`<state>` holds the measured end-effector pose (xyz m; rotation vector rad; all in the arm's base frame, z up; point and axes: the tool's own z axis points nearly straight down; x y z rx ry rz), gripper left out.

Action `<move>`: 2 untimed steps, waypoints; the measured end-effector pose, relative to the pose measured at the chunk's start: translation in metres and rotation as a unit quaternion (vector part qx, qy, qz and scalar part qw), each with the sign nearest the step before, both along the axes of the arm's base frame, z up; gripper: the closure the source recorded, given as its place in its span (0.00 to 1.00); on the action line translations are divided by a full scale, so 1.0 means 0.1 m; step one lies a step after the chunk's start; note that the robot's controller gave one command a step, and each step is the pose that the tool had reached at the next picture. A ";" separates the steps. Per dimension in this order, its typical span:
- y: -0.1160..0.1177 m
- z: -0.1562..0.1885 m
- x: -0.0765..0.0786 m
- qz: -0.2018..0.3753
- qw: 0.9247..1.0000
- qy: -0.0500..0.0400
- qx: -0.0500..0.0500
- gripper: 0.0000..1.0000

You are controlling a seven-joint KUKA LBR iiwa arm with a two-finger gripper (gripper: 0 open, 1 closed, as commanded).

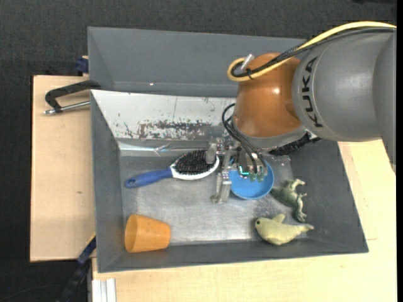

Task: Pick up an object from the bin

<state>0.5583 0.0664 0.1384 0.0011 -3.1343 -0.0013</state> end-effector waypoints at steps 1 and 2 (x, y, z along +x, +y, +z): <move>0.91 -0.68 0.42 0.034 0.999 -0.011 0.002 0.00; 0.87 -0.68 0.40 0.031 0.999 -0.006 0.001 1.00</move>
Offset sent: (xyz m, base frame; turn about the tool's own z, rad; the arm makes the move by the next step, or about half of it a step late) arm 0.0386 0.0855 -0.0684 -0.0618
